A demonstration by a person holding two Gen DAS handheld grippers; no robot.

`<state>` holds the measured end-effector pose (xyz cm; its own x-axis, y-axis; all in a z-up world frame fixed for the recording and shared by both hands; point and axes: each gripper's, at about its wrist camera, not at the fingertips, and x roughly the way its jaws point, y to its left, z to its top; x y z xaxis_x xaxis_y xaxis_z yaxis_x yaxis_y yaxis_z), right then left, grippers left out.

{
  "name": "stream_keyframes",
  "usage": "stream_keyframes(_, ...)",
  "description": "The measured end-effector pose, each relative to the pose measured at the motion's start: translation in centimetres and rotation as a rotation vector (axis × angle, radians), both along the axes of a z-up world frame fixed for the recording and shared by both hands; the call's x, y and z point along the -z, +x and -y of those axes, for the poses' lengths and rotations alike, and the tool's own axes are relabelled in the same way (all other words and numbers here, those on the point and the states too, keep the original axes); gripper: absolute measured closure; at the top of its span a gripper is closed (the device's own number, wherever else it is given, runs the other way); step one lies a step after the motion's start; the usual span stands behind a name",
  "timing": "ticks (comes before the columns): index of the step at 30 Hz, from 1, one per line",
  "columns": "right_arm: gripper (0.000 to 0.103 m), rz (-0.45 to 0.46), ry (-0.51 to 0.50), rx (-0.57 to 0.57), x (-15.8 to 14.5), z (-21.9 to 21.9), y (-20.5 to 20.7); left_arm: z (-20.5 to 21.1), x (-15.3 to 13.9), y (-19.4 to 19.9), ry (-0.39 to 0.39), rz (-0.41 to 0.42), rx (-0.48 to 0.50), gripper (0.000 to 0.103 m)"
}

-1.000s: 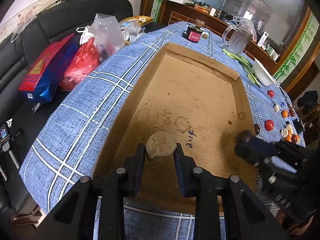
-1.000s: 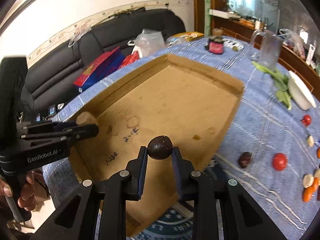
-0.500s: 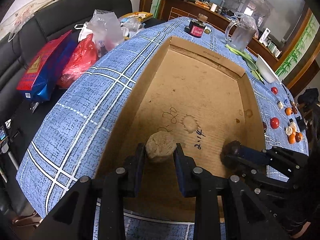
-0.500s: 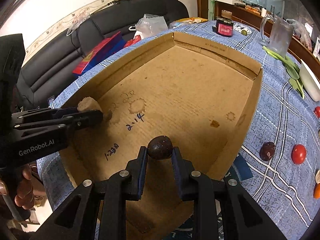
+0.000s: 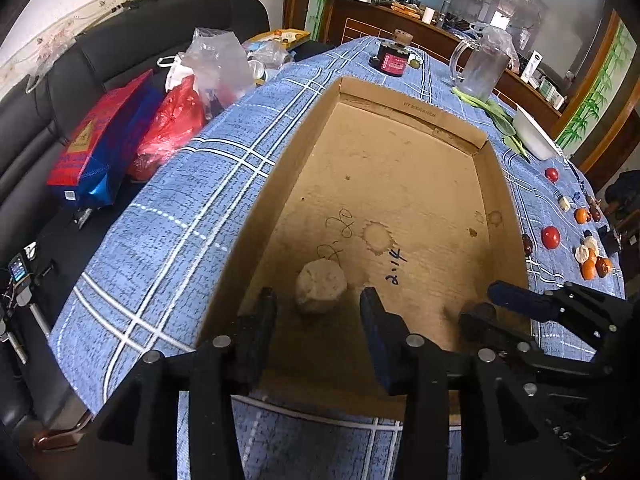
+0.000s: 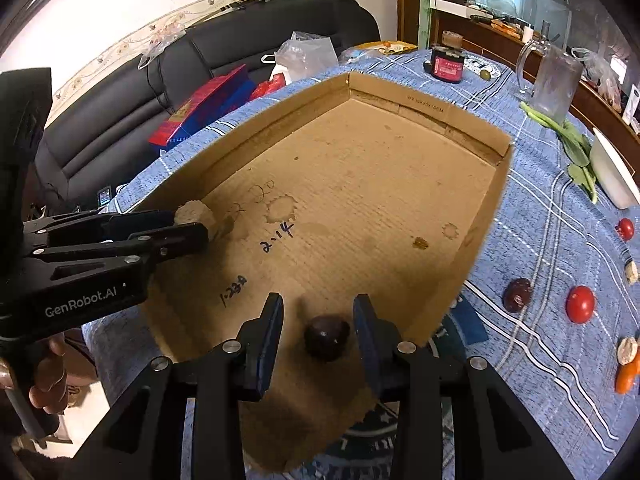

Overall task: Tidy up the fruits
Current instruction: 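Open both tools to drop the plum and bun into the tray, then move both open tools back toward the fruits on the cloth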

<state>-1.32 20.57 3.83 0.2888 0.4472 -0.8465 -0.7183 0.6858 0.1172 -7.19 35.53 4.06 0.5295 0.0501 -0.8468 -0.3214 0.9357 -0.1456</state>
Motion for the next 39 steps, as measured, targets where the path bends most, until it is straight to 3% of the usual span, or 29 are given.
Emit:
stream_keyframes(15,0.062,0.057,0.039,0.064,-3.2,6.8,-2.2,3.7,-2.4,-0.5,0.117,0.043,0.006,0.058)
stream_keyframes(17,0.054,0.061,0.043,0.092,-3.4,8.2,-2.3,4.8,-2.6,-0.1,0.124,0.046,0.021,0.056)
stream_keyframes(20,0.047,0.077,0.046,0.148,-3.8,11.0,-2.4,6.6,-2.9,0.7,0.127,0.051,0.047,0.054)
stream_keyframes(33,0.047,0.079,0.076,0.484,-4.5,27.0,-2.2,19.4,-3.2,4.8,0.154,0.057,0.264,0.041)
stream_keyframes(39,0.039,0.081,0.089,0.637,-4.3,34.7,-2.4,24.2,-2.8,6.0,0.158,0.042,0.344,0.033)
